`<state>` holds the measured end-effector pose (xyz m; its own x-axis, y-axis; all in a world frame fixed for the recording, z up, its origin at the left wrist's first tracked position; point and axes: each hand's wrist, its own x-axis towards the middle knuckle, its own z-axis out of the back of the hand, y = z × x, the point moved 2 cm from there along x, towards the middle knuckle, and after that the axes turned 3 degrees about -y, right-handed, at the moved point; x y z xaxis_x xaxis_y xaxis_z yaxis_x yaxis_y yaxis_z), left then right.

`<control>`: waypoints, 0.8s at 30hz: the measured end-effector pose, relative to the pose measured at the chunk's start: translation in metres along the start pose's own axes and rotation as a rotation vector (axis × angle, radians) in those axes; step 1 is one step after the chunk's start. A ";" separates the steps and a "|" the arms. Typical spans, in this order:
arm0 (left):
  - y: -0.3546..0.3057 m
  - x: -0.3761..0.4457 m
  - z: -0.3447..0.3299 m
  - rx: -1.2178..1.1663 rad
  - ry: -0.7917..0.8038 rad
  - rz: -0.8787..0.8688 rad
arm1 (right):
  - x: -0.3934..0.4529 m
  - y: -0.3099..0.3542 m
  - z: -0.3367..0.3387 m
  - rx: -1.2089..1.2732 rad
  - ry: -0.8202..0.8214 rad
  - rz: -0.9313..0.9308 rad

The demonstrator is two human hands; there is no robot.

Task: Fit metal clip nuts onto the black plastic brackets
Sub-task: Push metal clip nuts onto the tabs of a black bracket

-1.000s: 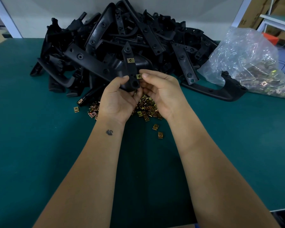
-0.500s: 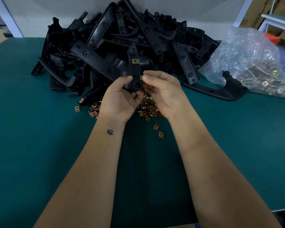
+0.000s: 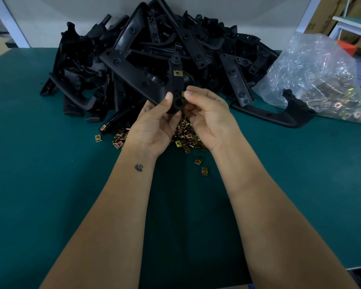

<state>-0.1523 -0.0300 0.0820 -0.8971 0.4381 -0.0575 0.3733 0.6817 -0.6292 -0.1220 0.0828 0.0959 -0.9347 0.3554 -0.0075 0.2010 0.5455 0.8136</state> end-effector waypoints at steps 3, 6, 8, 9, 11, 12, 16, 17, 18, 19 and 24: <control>-0.002 0.000 0.002 0.033 0.018 0.023 | 0.000 0.000 0.000 -0.011 0.014 -0.012; -0.005 -0.001 0.003 0.048 0.026 0.067 | 0.000 0.001 0.001 -0.029 0.044 -0.016; -0.006 -0.002 0.004 0.062 0.033 0.094 | 0.000 0.002 0.003 -0.040 0.070 -0.027; -0.007 -0.003 0.004 0.069 0.041 0.108 | 0.000 0.002 0.004 -0.041 0.086 -0.033; -0.009 -0.004 0.003 0.081 0.062 0.128 | -0.001 0.003 0.005 -0.042 0.123 -0.038; -0.009 -0.005 0.003 0.083 0.073 0.135 | -0.001 0.004 0.005 -0.043 0.141 -0.038; -0.011 -0.006 0.002 0.065 0.108 0.156 | -0.001 0.006 0.005 -0.038 0.208 -0.030; -0.012 -0.006 0.002 0.060 0.115 0.157 | -0.001 0.007 0.004 -0.039 0.214 -0.022; -0.012 -0.007 0.002 0.056 0.120 0.155 | -0.001 0.007 0.004 -0.045 0.212 -0.010; -0.012 -0.006 0.002 0.055 0.120 0.148 | 0.000 0.007 0.003 -0.051 0.202 0.005; -0.010 -0.003 0.002 0.100 0.059 0.040 | 0.002 0.002 0.003 -0.031 0.100 0.045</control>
<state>-0.1540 -0.0394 0.0874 -0.8654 0.4994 -0.0404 0.3803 0.6021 -0.7020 -0.1231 0.0870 0.0958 -0.9498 0.3008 0.0858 0.2355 0.5070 0.8292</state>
